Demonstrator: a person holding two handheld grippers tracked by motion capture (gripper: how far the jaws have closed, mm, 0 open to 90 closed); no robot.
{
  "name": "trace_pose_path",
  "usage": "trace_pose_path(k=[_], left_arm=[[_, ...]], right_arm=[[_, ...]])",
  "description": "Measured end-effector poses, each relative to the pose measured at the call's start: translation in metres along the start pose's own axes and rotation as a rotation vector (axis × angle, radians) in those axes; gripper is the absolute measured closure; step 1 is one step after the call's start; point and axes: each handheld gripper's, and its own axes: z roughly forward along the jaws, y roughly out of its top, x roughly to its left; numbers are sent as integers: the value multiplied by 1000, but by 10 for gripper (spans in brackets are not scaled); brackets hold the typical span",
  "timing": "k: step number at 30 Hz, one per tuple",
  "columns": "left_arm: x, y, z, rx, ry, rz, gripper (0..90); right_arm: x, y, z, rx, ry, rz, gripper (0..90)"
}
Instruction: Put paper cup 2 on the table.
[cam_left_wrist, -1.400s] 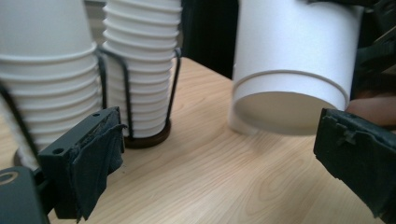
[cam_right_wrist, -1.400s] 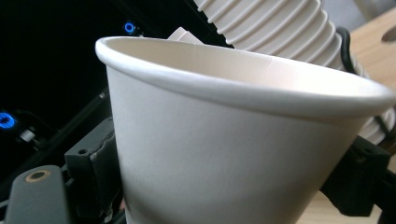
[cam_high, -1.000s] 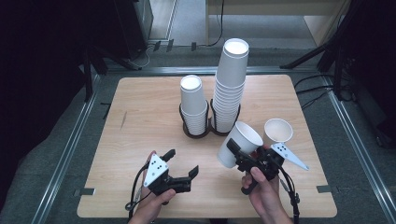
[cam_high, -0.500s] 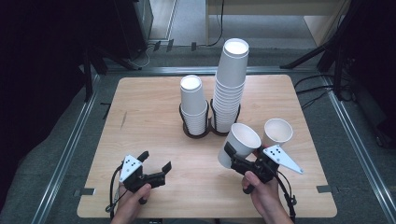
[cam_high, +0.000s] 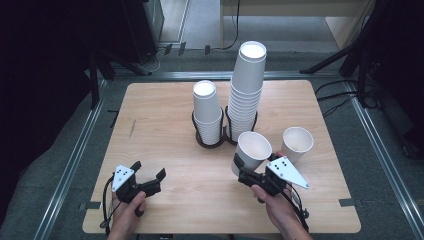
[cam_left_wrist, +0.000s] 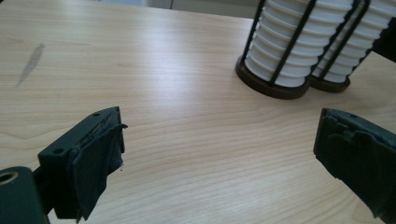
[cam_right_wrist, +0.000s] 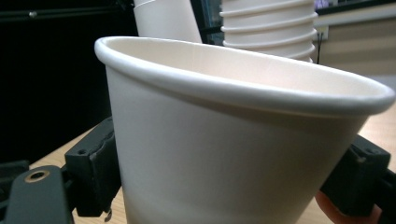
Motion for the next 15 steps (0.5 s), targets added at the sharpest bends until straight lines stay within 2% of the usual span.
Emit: trace_pose_path(k=[4,7,9,15], left_arm=[[9,0,-2,-4,34,-7,22],[13,-1,-2,-3,51,-12,22],[16,-2,-2,-2,60,-17,22],[21,-3,-1,-5,78,-32,22]], right_arm=[[3,-8,6,-15,-11,-90,136],[4,-15,12,-19,-30,-137,136],[4,-20,17,-10,-57,-155,136],[1,-34,32,5,-81,-192,135]])
